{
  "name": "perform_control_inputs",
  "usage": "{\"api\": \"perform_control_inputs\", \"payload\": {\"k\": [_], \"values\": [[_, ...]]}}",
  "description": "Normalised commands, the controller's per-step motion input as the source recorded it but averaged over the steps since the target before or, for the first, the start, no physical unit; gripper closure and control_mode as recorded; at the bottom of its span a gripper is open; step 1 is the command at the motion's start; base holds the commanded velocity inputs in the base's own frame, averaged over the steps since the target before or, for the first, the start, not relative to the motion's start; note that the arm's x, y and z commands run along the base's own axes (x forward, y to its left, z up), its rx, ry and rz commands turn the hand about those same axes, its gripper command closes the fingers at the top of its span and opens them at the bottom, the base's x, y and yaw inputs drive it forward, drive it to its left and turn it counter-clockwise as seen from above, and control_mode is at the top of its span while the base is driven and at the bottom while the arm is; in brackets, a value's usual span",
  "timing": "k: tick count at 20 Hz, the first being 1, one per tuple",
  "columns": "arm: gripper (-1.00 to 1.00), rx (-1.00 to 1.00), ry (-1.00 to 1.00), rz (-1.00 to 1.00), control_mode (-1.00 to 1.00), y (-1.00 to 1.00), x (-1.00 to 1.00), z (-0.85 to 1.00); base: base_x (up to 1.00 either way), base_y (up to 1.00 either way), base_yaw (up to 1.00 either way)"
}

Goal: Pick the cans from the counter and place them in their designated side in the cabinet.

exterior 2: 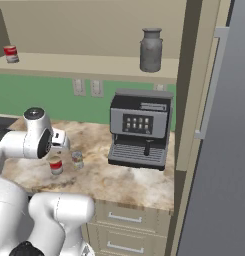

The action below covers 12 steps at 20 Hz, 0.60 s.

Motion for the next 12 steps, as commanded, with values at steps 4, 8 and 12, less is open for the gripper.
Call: {"api": "perform_control_inputs", "payload": {"k": [4,8,12], "values": [[-1.0,0.0,0.04,0.0,-1.0,0.03,0.24,-0.22,0.0,0.0,0.0],[-1.0,0.0,0.03,0.0,-1.0,0.07,0.18,-0.2,0.0,0.0,0.0],[-1.0,-0.01,0.03,0.0,-1.0,0.14,0.11,-0.22,0.0,0.0,0.0]]}}
